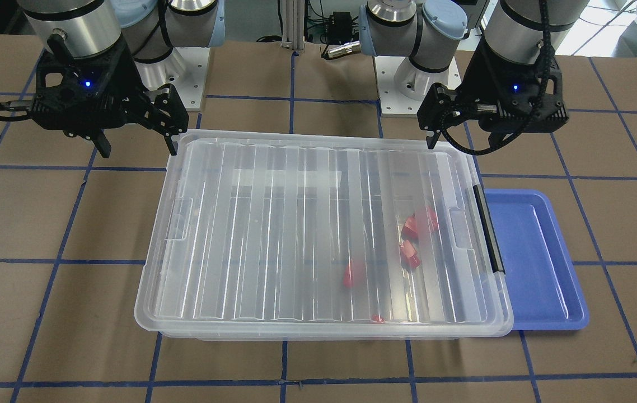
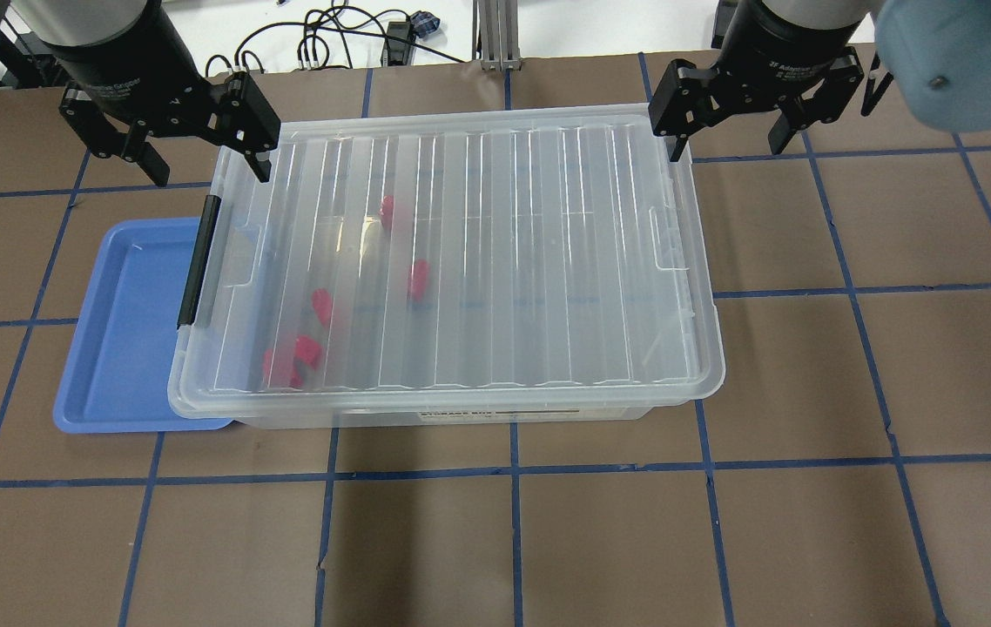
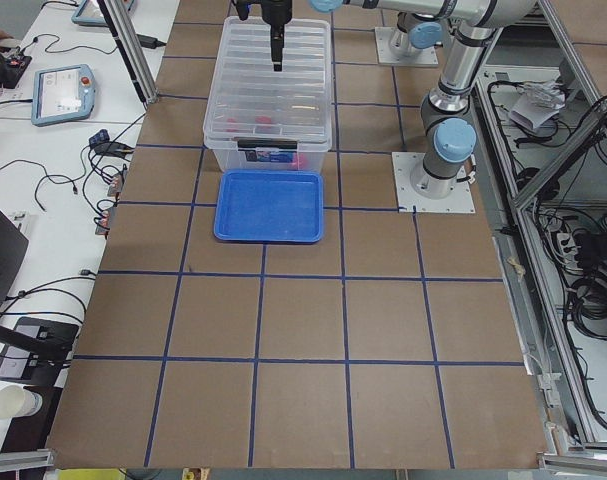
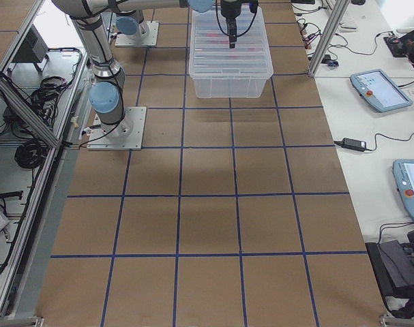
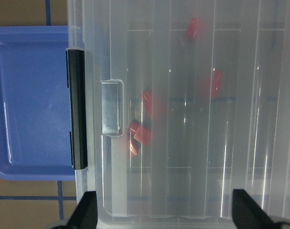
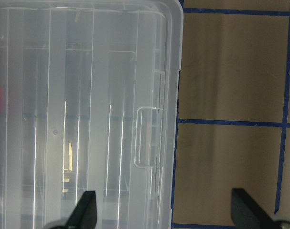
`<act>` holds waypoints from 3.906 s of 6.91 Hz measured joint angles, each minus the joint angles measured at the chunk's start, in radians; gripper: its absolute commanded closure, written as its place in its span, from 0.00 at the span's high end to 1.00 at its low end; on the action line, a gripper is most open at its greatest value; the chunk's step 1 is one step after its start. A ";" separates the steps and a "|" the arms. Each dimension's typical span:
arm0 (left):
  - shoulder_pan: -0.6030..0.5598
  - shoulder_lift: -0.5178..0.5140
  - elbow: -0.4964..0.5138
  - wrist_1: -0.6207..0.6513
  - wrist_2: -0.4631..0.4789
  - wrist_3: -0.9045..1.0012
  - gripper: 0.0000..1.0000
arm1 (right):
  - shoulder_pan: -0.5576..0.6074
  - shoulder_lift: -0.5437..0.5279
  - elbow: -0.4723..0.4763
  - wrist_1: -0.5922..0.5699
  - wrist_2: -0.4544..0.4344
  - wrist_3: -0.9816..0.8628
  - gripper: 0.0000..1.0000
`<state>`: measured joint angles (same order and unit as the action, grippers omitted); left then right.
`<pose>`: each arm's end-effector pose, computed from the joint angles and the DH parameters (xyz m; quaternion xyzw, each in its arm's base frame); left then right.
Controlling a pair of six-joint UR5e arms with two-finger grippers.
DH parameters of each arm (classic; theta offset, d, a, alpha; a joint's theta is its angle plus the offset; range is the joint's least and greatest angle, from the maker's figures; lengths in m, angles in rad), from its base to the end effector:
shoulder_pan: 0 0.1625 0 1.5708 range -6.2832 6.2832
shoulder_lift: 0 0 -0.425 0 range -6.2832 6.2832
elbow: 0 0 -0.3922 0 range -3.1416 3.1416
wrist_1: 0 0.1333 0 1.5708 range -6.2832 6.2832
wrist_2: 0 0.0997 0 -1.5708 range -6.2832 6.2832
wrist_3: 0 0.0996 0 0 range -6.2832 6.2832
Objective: Place red block in blue tray from box
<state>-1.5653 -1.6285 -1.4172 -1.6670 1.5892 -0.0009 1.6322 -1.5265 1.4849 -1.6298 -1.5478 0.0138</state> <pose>-0.1286 -0.5153 0.5247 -0.0032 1.0000 0.0002 0.0092 0.1672 -0.5106 0.5143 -0.0243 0.9984 -0.0498 0.0134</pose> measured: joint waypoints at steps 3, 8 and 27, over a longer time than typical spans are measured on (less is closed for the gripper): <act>-0.003 -0.005 0.004 -0.004 -0.001 0.002 1.00 | 0.000 0.003 0.001 -0.001 0.001 -0.003 1.00; -0.005 0.000 -0.005 -0.005 -0.005 0.005 1.00 | -0.002 0.030 0.071 -0.091 -0.032 -0.012 1.00; -0.001 0.037 -0.119 0.072 -0.013 -0.009 1.00 | -0.292 0.138 0.273 -0.452 -0.227 -0.404 1.00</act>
<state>-1.5661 -1.5919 -1.5364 -1.5948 1.5758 -0.0098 1.3399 -1.3889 1.7581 -2.0820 -1.7748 -0.3900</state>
